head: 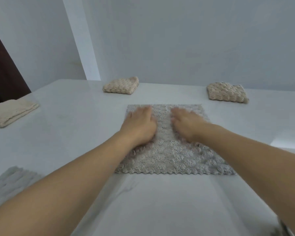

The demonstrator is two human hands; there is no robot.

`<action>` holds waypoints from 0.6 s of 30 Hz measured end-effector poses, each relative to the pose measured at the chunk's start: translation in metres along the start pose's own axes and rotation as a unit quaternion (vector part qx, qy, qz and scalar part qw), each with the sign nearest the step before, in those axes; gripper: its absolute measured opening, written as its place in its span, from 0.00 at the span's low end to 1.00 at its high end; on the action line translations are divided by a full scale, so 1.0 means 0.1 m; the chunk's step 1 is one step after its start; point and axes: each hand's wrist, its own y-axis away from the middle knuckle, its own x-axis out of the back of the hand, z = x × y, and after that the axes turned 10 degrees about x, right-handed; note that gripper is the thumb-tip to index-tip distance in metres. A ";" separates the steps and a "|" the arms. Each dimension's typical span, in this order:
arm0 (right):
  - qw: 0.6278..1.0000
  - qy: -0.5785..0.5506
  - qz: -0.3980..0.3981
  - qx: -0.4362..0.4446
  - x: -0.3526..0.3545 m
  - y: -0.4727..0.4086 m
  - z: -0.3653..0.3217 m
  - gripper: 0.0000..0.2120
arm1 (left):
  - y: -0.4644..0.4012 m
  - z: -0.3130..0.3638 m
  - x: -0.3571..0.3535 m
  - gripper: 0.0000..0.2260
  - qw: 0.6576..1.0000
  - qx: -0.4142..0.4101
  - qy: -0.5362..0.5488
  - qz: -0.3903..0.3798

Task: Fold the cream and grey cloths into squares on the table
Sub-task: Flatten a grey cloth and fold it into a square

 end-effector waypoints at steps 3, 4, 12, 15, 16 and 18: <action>1.000 -0.003 -0.028 0.005 -0.20 0.08 -0.06 0.27 | 0.15 -0.04 -0.20 0.27 0.999 -0.001 -0.038 -0.030; 1.000 -0.003 -0.025 -0.003 -0.22 0.07 -0.02 0.27 | 0.13 -0.05 -0.20 0.27 0.999 0.005 -0.040 -0.029; 0.999 0.003 -0.038 0.002 -0.18 0.12 0.10 0.27 | 0.14 -0.16 -0.13 0.27 0.998 -0.003 -0.048 -0.040; 0.999 0.013 -0.038 -0.033 -0.13 0.31 0.36 0.27 | 0.16 -0.41 -0.06 0.27 0.998 0.030 -0.038 -0.048; 0.998 0.011 -0.043 -0.052 -0.12 0.39 0.46 0.27 | 0.18 -0.47 -0.04 0.27 0.997 0.043 -0.039 -0.050; 0.993 0.013 -0.063 -0.096 -0.08 0.51 0.59 0.27 | 0.22 -0.53 -0.01 0.27 0.995 0.068 -0.059 -0.051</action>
